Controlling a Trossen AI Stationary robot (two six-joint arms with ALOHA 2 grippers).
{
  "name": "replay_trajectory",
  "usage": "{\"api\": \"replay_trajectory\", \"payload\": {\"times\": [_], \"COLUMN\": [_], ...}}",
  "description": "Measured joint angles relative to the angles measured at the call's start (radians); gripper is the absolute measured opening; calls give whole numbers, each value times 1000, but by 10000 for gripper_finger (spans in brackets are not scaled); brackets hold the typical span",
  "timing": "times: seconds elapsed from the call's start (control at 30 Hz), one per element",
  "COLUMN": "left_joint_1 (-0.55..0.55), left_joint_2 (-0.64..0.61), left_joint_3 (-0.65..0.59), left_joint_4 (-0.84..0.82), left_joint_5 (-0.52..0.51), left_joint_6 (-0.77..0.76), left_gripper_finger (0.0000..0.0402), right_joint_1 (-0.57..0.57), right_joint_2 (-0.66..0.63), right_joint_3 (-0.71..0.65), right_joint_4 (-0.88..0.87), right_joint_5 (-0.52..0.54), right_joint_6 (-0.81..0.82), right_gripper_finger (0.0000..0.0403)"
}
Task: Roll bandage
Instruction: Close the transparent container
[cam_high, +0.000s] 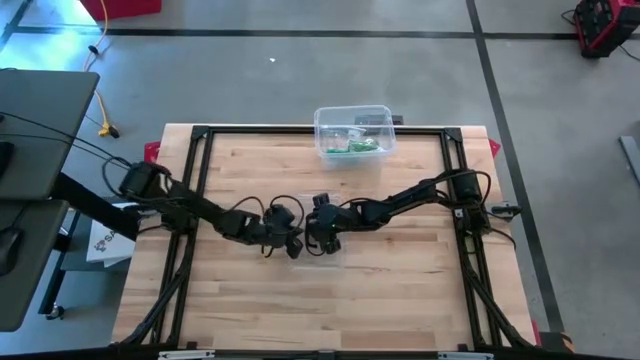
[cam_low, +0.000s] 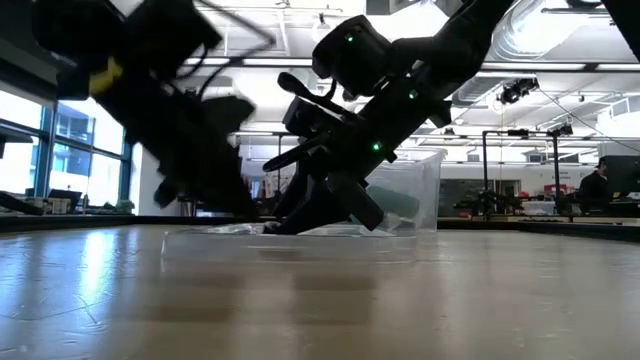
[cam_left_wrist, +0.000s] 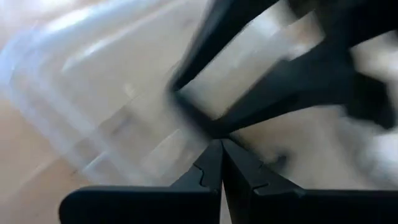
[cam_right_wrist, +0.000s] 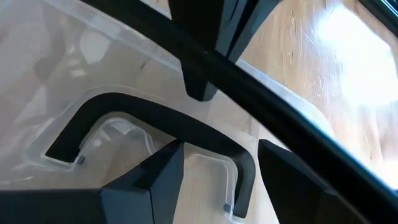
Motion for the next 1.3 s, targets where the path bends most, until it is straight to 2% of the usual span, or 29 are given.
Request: {"api": "replay_trajectory", "payload": {"times": [0.2, 0.4, 0.53, 0.9, 1.1, 1.3], "left_joint_1": [9, 10, 8, 13, -21, -31], "left_joint_2": [93, 172, 184, 186, 161, 131], "left_joint_3": [1, -4, -1, -1, -2, -1], "left_joint_4": [28, 214, 243, 266, 278, 278], "left_joint_5": [-1, 2, 15, -28, -133, -291], "left_joint_6": [-92, -9, 18, 104, 184, 233], "left_gripper_finger": [0, 0, 0, 0, 0, 0], "right_joint_1": [1, 2, 0, -5, -8, -10], "right_joint_2": [0, -2, -1, -4, -36, -40], "right_joint_3": [-1, -6, -5, -3, -5, -3], "right_joint_4": [-6, -21, -15, -16, -39, -52], "right_joint_5": [5, 8, 7, -56, -65, -108], "right_joint_6": [-1, -7, -9, -12, 28, 54], "right_gripper_finger": [201, 201, 201, 201, 201, 202]}}
